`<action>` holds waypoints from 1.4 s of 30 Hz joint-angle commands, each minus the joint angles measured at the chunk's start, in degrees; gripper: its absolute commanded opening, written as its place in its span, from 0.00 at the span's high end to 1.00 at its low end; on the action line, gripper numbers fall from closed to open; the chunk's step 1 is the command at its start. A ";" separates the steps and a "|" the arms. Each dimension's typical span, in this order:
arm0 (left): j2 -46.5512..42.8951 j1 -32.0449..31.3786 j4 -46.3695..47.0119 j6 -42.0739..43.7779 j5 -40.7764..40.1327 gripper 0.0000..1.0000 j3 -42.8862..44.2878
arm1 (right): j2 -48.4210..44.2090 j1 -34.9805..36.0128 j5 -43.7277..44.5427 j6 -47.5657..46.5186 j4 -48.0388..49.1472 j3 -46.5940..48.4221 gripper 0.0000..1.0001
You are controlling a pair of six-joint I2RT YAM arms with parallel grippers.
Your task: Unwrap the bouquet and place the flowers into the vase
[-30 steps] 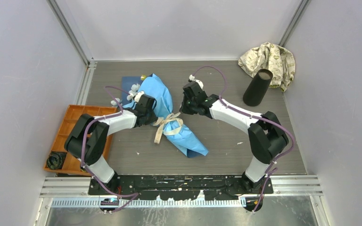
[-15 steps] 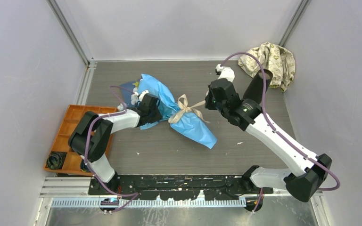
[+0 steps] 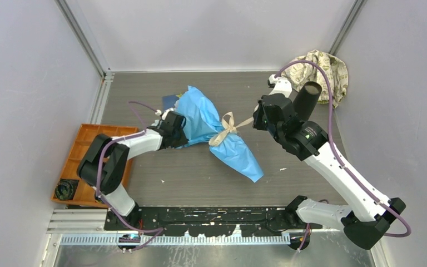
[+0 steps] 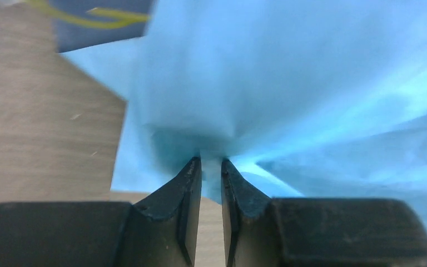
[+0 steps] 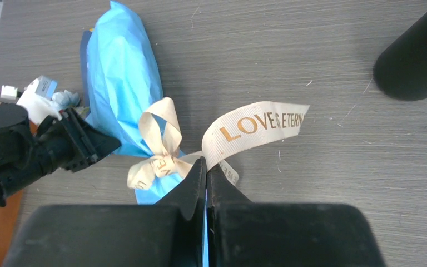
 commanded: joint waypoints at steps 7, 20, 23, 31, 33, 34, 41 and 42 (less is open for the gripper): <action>-14.63 0.58 -11.36 4.07 5.26 0.78 -0.46 | 8.11 -0.95 2.94 0.72 2.92 -0.88 0.60; 3.91 -9.11 -0.33 3.55 14.34 0.78 15.64 | 6.92 -1.00 3.92 3.09 3.31 -9.32 0.39; 10.32 -9.33 0.91 2.40 15.61 0.79 20.35 | 3.76 -0.99 4.08 3.45 3.08 -13.32 0.41; 17.34 -9.21 -3.67 2.18 7.30 0.83 20.22 | 4.06 -1.06 2.70 3.26 7.70 -20.43 0.47; 17.12 -8.75 -5.55 3.37 4.23 0.82 19.03 | 6.00 -1.01 2.42 2.86 9.16 -20.66 0.49; 17.02 -8.13 -6.39 3.65 3.09 0.82 18.46 | 6.99 -1.06 2.19 2.58 9.96 -20.43 0.50; 16.24 -2.58 -5.50 3.52 2.70 0.83 12.76 | 13.86 -2.26 1.99 -0.03 15.06 -17.58 0.52; 16.15 -2.19 -5.61 3.74 2.57 0.83 12.56 | 15.51 -2.72 1.92 -0.32 15.38 -16.91 0.52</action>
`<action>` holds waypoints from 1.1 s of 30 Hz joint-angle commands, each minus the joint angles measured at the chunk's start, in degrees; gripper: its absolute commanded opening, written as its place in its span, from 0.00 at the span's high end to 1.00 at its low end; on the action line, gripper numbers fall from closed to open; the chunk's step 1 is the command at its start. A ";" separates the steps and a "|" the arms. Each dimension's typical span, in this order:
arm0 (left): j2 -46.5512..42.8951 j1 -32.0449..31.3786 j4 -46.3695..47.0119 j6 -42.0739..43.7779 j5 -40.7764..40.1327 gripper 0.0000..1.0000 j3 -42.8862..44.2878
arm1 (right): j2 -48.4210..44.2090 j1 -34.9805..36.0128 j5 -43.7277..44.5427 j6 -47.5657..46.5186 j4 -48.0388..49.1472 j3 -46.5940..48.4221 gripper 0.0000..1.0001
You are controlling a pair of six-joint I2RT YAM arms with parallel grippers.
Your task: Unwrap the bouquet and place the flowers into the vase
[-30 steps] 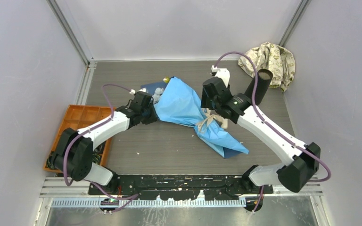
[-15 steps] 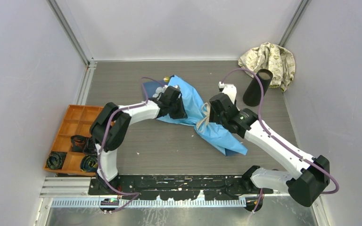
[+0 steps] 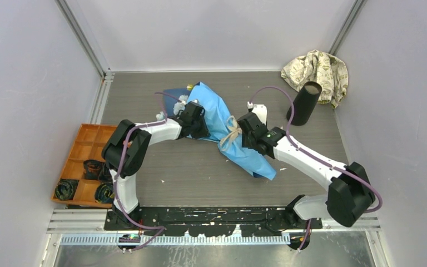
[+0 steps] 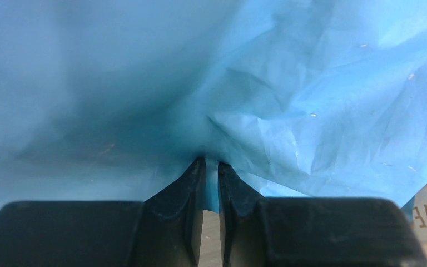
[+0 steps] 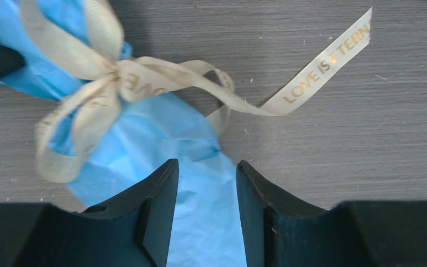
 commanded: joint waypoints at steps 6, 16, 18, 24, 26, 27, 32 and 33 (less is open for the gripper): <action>0.76 3.96 -6.67 3.38 -7.28 0.83 -4.91 | 8.28 -3.66 -3.33 -2.78 8.44 6.76 0.53; 1.28 4.00 -6.40 3.63 -6.40 0.83 -4.71 | 11.55 -3.73 -9.99 -2.56 9.37 10.59 0.53; 1.05 4.08 -6.55 3.66 -6.40 0.83 -4.77 | 12.50 -3.71 -11.15 -2.28 9.90 10.91 0.53; 0.03 4.17 -7.12 3.89 -6.69 0.83 -4.92 | 16.25 -3.72 -12.80 -1.85 11.20 12.20 0.53; -0.27 4.20 -7.23 4.02 -6.73 0.83 -4.99 | 17.30 -3.67 -12.40 -2.07 11.24 12.74 0.54; -0.37 4.18 -7.23 4.02 -6.73 0.83 -5.05 | 17.77 -3.73 -12.19 -2.22 11.33 13.09 0.55; -0.56 4.18 -7.20 3.95 -6.73 0.83 -5.48 | 19.60 -3.66 -10.53 -3.11 11.12 14.83 0.59; -0.56 4.18 -7.16 3.94 -6.73 0.83 -5.55 | 19.84 -3.70 -9.79 -3.17 10.88 15.28 0.58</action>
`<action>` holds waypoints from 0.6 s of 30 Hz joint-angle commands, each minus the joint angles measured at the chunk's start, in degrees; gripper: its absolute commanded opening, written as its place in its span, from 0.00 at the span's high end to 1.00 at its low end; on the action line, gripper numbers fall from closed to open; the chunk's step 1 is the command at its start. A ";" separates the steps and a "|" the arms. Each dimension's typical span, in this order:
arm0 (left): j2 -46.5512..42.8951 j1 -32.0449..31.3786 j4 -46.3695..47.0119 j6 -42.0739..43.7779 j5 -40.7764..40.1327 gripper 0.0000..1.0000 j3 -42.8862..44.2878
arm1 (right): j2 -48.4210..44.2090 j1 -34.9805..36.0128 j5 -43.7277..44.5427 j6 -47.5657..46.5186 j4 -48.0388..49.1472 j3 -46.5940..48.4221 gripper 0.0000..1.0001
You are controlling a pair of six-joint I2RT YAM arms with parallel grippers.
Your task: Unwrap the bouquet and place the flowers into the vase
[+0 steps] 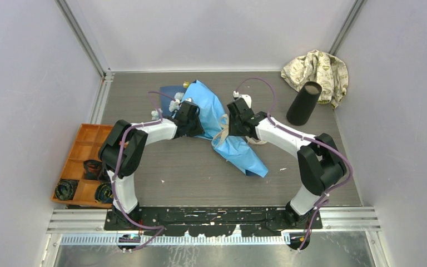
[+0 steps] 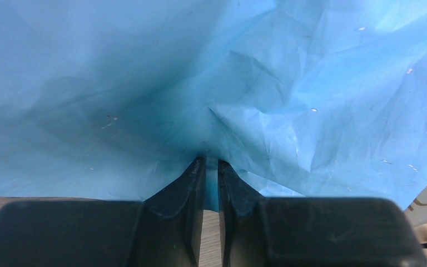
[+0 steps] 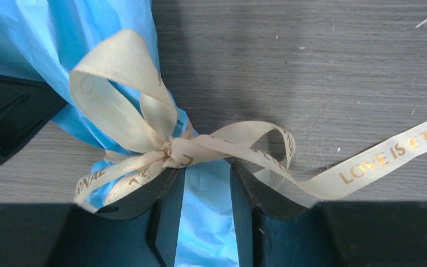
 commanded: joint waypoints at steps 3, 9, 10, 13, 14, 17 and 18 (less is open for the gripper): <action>0.92 0.86 -8.78 2.43 -4.13 0.83 -3.29 | 0.83 0.08 3.20 -1.35 1.89 5.02 0.53; 0.65 1.03 -8.68 2.43 -4.13 0.83 -3.49 | 2.87 0.04 2.95 -2.06 1.97 7.17 0.50; 0.64 0.97 -8.68 2.43 -4.13 0.83 -3.62 | 3.27 0.06 2.94 -2.26 2.10 7.49 0.51; 0.68 1.12 -8.62 2.51 -4.13 0.83 -3.89 | 4.93 0.06 2.32 -2.48 2.32 8.05 0.54; 0.72 1.19 -8.53 2.51 -4.09 0.83 -3.97 | 5.44 0.05 2.03 -2.48 2.55 8.16 0.55; 0.81 1.34 -8.31 2.43 -3.98 0.83 -4.03 | 6.79 0.02 2.10 -2.65 2.80 9.04 0.57; 0.81 1.42 -8.32 2.43 -3.91 0.83 -4.04 | 7.21 0.05 2.07 -2.70 2.69 9.35 0.60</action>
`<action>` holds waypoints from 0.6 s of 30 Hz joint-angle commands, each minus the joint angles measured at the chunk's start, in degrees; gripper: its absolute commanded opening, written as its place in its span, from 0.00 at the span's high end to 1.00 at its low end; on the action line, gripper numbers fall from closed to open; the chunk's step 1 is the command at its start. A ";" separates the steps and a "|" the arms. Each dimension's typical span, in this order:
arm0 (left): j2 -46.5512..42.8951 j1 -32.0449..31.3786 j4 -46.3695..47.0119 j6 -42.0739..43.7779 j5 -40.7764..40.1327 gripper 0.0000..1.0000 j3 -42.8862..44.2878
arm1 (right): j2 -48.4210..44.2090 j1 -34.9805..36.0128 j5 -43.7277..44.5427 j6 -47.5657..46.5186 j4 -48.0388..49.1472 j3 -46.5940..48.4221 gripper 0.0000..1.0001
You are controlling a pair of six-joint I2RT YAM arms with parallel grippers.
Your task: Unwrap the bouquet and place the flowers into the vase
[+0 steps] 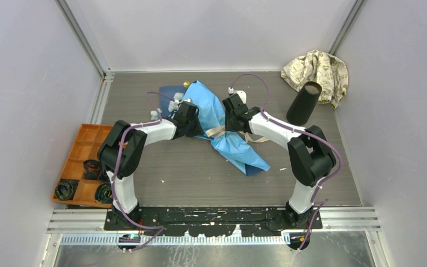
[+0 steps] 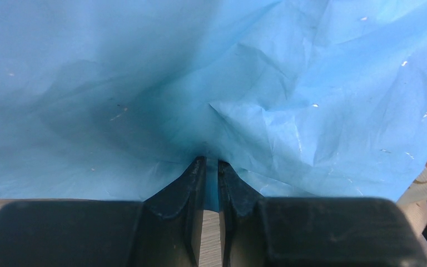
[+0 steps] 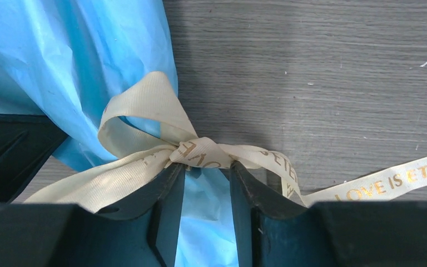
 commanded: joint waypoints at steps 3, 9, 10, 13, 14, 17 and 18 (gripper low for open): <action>1.27 1.17 -8.99 2.29 -3.91 0.83 -3.12 | 1.40 -0.01 0.51 -1.00 2.08 3.76 0.73; 1.29 1.29 -8.88 2.29 -3.89 0.83 -3.36 | 0.25 0.04 1.71 -1.10 1.91 3.38 0.84; 1.34 1.30 -8.93 2.27 -3.89 0.83 -3.39 | 0.11 0.03 2.54 -1.04 1.74 3.30 0.83; 1.52 1.38 -8.81 2.20 -3.80 0.83 -3.42 | 0.84 0.06 4.70 -1.02 -0.06 4.29 0.76; 1.53 1.39 -8.84 2.13 -3.80 0.83 -3.33 | 1.37 -0.11 4.79 -1.26 -0.57 4.76 0.73; 1.47 1.42 -8.93 2.12 -3.71 0.83 -3.30 | 3.12 -0.65 3.35 -1.73 -0.95 5.58 0.68; 1.40 1.42 -8.88 2.18 -3.71 0.83 -3.31 | 3.24 -0.95 2.12 -1.96 -0.66 5.37 0.65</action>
